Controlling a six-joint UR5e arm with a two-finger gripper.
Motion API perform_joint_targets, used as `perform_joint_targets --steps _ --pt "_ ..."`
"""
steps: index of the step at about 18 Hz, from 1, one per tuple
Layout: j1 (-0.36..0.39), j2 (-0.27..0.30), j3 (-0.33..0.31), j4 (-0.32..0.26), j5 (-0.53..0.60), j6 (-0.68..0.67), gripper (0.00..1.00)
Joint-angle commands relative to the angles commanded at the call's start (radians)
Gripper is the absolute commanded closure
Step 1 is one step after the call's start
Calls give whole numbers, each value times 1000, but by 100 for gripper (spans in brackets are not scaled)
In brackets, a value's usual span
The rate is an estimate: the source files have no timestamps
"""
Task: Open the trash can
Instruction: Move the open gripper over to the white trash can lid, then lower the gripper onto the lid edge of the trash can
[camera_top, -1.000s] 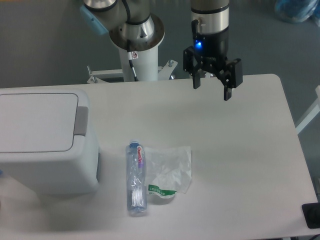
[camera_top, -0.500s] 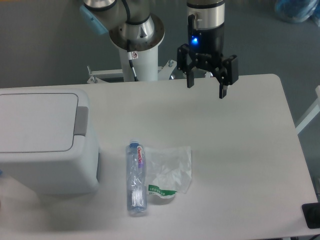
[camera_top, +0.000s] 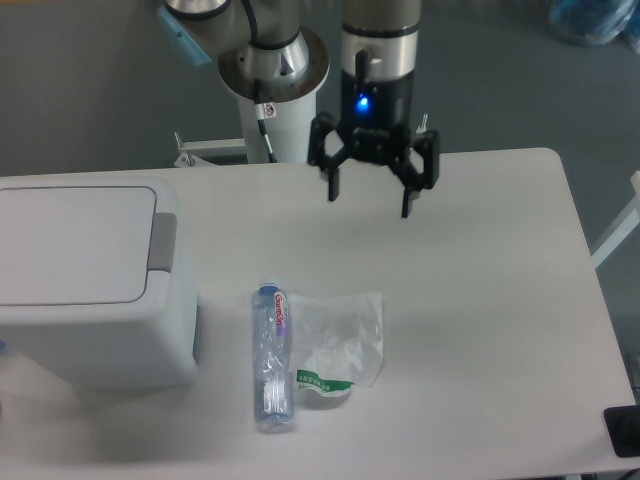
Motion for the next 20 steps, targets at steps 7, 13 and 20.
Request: perform_joint_targets --steps 7,13,20 --pt "-66 3 -2 6 -143 -232 0" --pt "-140 -26 -3 52 -146 -240 0" --pt "-175 -46 -2 72 -146 -238 0"
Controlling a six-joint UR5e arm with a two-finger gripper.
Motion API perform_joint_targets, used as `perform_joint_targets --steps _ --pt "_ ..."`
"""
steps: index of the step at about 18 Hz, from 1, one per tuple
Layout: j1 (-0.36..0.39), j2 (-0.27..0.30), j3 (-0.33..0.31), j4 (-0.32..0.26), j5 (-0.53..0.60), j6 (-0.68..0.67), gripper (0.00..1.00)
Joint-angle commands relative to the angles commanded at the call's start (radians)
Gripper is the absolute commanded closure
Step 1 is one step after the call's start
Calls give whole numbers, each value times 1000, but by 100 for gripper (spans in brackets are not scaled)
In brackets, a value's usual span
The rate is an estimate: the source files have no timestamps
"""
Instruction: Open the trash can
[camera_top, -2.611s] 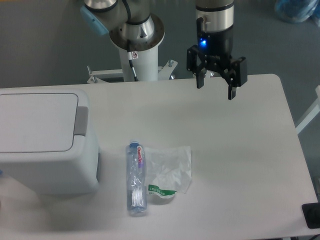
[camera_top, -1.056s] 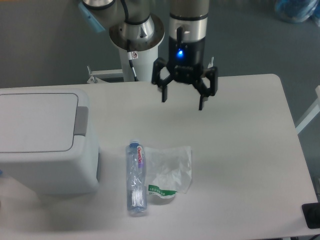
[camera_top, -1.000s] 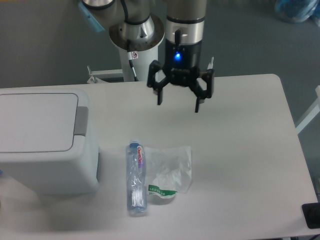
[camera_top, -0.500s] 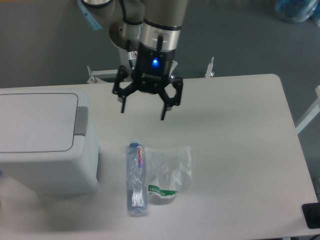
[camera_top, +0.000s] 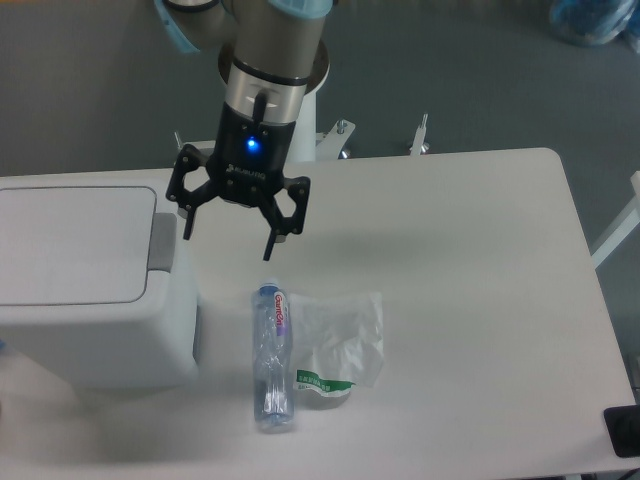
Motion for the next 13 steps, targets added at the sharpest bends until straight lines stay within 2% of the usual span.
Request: perform_joint_targets --steps 13 --pt "-8 -8 -3 0 2 2 0"
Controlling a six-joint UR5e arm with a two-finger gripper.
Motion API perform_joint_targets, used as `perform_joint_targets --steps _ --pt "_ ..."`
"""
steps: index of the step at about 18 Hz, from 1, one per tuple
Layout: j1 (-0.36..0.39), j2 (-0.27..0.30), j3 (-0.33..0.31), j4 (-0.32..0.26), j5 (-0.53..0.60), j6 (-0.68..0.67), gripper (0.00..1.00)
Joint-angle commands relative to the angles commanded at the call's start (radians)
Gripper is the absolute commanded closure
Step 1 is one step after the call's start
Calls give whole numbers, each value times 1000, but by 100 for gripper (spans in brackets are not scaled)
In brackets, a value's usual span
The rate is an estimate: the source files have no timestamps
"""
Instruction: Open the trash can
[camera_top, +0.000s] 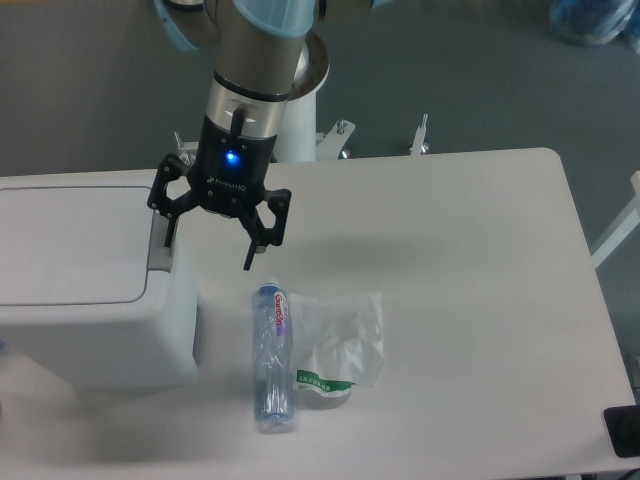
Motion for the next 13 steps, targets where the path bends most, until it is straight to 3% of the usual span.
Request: perform_joint_targets --steps 13 --pt "0 0 -8 3 2 2 0"
